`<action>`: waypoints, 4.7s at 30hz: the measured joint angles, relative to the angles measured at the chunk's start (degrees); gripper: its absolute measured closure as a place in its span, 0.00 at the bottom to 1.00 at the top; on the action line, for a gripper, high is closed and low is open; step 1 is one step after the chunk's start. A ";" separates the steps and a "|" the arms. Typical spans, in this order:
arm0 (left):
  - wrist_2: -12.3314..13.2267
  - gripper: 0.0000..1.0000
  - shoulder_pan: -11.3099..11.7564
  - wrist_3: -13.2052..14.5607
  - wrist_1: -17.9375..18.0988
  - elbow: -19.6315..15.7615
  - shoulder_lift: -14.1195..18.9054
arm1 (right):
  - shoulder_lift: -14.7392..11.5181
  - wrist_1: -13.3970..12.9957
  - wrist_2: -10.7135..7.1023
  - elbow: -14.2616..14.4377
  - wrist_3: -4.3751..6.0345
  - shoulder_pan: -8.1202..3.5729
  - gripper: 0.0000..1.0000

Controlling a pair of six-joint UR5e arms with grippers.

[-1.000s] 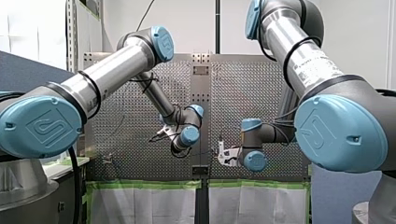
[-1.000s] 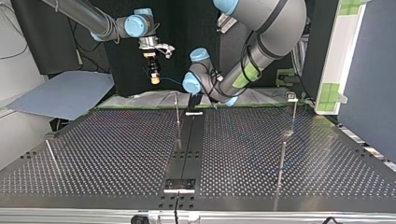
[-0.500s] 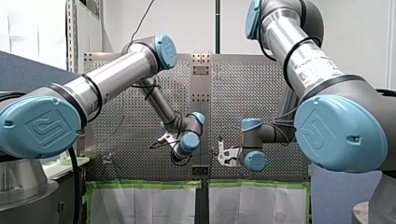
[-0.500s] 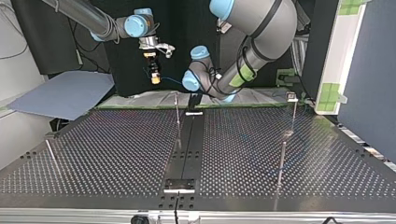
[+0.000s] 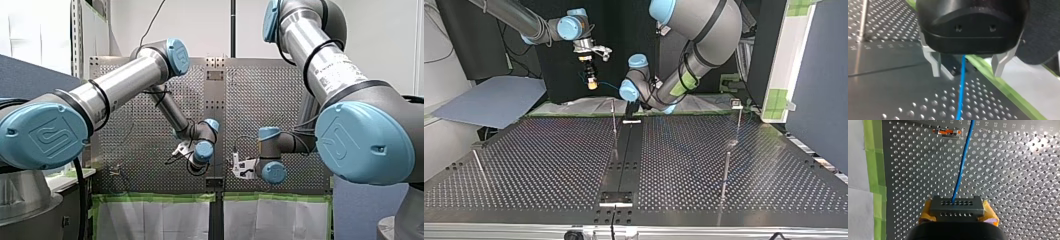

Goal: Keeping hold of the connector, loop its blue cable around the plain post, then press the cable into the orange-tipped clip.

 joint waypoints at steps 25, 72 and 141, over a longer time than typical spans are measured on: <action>13.90 0.00 0.13 -13.89 4.03 -3.69 0.01 | 0.00 1.95 -1.48 -1.93 -1.72 -0.26 1.00; 25.34 0.35 4.59 -40.19 27.88 -15.64 1.68 | 0.13 8.57 -6.11 -3.76 -0.61 -1.54 1.00; 13.23 0.98 -2.17 -26.96 32.33 -27.96 7.42 | 0.14 11.49 -5.30 -3.69 -0.48 -6.84 1.00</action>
